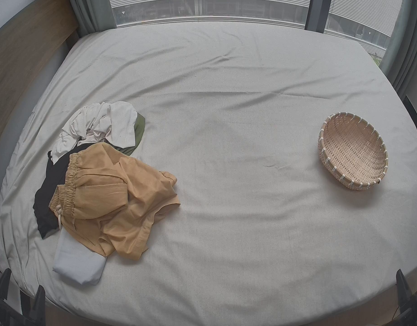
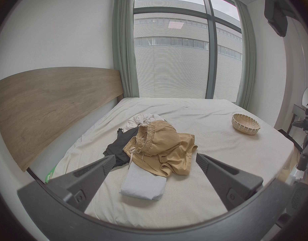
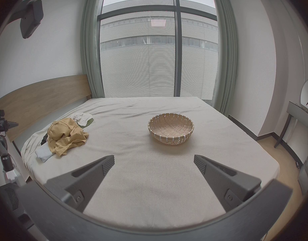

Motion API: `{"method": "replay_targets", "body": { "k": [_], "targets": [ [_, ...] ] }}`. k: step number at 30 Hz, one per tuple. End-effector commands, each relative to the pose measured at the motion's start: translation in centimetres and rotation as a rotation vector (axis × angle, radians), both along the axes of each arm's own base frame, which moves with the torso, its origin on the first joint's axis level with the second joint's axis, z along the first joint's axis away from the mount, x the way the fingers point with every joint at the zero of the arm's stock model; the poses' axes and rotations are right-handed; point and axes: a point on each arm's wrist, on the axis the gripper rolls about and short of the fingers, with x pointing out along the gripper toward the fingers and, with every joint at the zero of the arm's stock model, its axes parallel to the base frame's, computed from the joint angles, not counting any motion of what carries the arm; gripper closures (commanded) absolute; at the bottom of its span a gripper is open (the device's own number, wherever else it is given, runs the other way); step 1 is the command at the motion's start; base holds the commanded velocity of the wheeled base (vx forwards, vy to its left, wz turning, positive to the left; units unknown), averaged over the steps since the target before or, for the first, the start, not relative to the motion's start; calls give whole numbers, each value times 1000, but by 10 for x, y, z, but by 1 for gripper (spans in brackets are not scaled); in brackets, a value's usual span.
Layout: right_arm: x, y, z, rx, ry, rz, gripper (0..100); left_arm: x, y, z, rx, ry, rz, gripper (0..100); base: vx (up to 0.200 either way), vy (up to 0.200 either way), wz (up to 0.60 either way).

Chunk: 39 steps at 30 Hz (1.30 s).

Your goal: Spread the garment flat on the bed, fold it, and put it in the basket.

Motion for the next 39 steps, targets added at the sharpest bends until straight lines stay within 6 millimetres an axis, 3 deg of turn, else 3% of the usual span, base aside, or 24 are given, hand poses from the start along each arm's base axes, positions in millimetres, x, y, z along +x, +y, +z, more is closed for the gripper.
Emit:
{"method": "replay_targets", "body": {
  "k": [1,34,35,37,39],
  "targets": [
    [0,0,-5,-2,2,2,0,0,0,-5,-2,3,2,0,0,0,0],
    [0,0,-5,1,1,2,0,0,-1,-3,30,-14,-50,0,0,0,0],
    [0,0,-5,1,1,2,0,-2,-1,4,19,-49,-54,0,0,0,0],
    [0,0,-5,1,1,2,0,-14,-1,49,-3,-178,-66,0,0,0,0],
    [0,0,-5,0,2,1,0,-13,0,77,-32,-168,-100,0,0,0,0]
  ]
}}
